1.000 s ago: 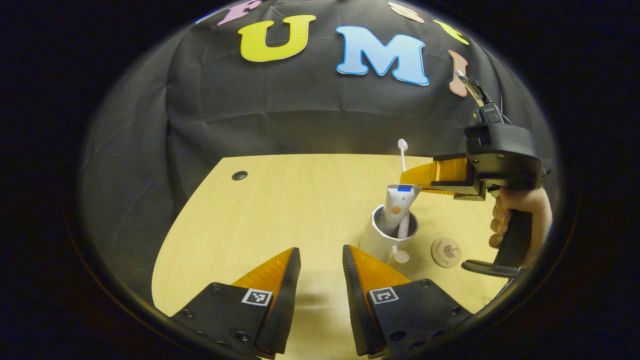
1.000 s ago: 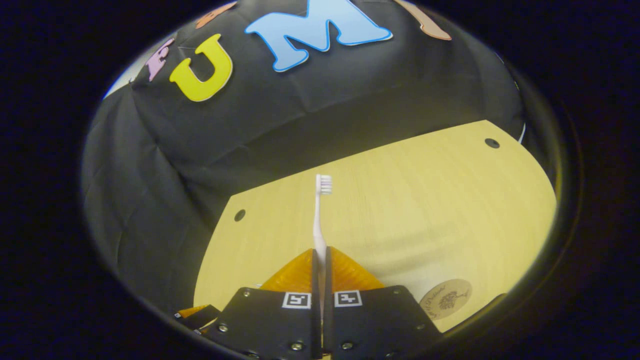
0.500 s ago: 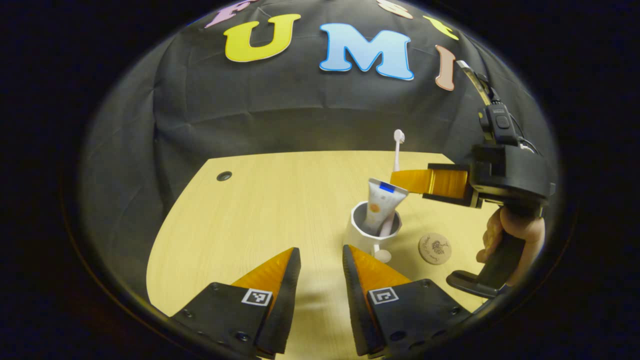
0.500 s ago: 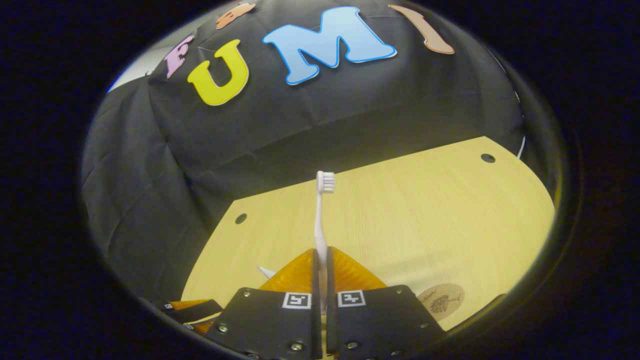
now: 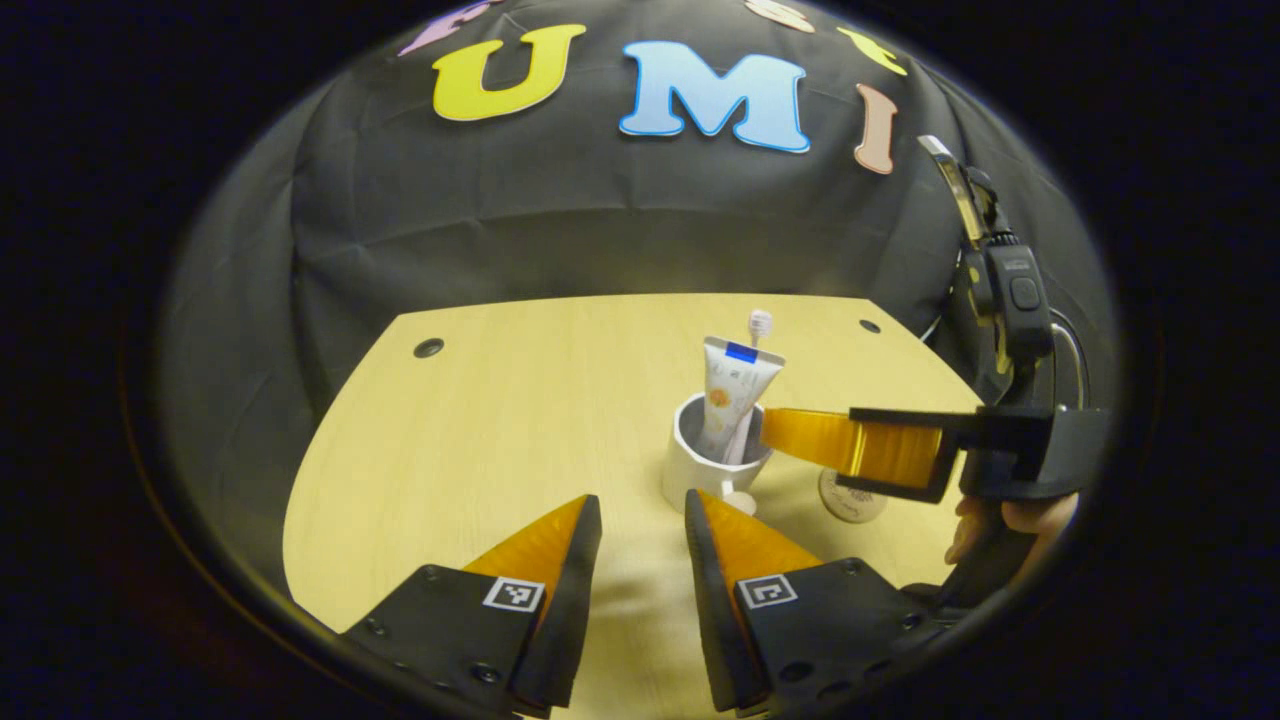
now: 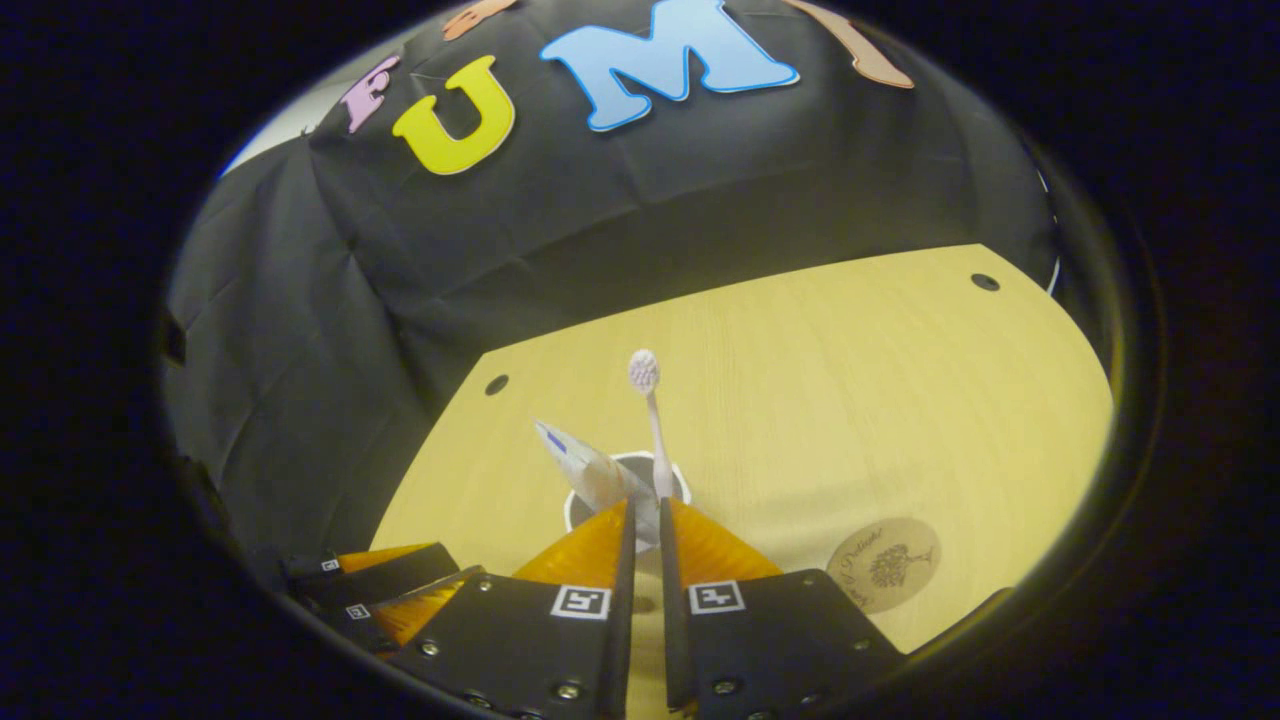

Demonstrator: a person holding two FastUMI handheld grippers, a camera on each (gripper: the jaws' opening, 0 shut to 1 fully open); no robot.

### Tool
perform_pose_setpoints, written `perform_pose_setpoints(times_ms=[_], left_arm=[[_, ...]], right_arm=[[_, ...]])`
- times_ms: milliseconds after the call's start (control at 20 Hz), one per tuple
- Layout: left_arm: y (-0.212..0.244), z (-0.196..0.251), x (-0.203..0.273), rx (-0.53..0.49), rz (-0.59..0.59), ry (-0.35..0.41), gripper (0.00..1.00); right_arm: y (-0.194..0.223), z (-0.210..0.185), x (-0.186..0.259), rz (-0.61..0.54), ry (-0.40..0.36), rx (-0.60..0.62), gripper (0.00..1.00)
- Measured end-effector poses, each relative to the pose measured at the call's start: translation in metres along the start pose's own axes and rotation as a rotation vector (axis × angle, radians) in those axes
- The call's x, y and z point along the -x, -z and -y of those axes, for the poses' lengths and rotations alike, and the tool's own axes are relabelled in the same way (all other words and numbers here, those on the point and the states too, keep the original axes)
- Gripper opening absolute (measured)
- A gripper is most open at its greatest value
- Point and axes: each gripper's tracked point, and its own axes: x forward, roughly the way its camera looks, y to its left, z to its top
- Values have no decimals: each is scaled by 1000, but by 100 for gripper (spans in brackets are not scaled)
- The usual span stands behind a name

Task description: Put the toothbrush and toothpaste on the desktop into the cup, then pick up the cup and place it on the coaster on the desktop.

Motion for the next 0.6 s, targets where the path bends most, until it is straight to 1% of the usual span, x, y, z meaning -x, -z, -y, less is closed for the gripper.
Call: perform_pose_setpoints(times_ms=[150,200,250,500,550,600], left_arm=[[-8,14,1,-13,-3,36,57],[-11,19,0,-16,-4,50,56],[-13,24,0,-20,-7,64,56],[-11,47,-8,-39,-69,121,56],[-10,50,-10,-42,-80,129,56],[-8,52,-12,-45,-94,134,56]], right_arm=[[-2,6,14,5,1,-1,14],[-3,10,19,5,8,-2,21],[-1,15,21,8,16,-4,15],[1,49,44,19,65,-35,15],[2,57,49,19,76,-39,21],[2,63,55,20,86,-42,15]])
